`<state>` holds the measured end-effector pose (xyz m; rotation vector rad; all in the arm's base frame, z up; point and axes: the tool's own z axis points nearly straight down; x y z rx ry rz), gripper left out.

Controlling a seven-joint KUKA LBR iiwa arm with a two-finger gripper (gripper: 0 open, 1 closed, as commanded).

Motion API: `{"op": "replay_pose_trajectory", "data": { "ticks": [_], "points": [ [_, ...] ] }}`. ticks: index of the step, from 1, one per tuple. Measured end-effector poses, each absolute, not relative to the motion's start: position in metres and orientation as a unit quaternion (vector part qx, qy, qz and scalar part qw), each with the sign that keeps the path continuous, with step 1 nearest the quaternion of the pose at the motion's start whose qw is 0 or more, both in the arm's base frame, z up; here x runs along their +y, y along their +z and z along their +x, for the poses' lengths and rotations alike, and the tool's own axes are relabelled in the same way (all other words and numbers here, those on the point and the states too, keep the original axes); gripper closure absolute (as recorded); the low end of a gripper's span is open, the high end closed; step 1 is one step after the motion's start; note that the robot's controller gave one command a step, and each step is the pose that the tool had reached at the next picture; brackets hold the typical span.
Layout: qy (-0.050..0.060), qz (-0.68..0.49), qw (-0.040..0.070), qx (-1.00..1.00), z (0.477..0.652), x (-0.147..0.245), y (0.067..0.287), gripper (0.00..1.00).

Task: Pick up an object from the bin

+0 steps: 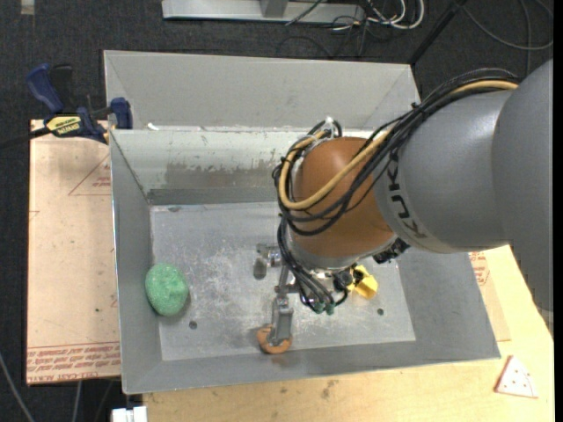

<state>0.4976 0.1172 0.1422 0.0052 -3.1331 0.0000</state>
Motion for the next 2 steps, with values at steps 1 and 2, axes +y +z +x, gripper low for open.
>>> {"op": "replay_pose_trajectory", "data": {
  "ticks": [1, 2],
  "points": [
    [-0.001, 0.000, 0.000, -1.000, 0.499, 0.117, 0.146, 0.00],
    [-0.001, -0.009, -0.003, -1.000, 0.525, 0.160, 0.116, 0.00]
  ]
}}
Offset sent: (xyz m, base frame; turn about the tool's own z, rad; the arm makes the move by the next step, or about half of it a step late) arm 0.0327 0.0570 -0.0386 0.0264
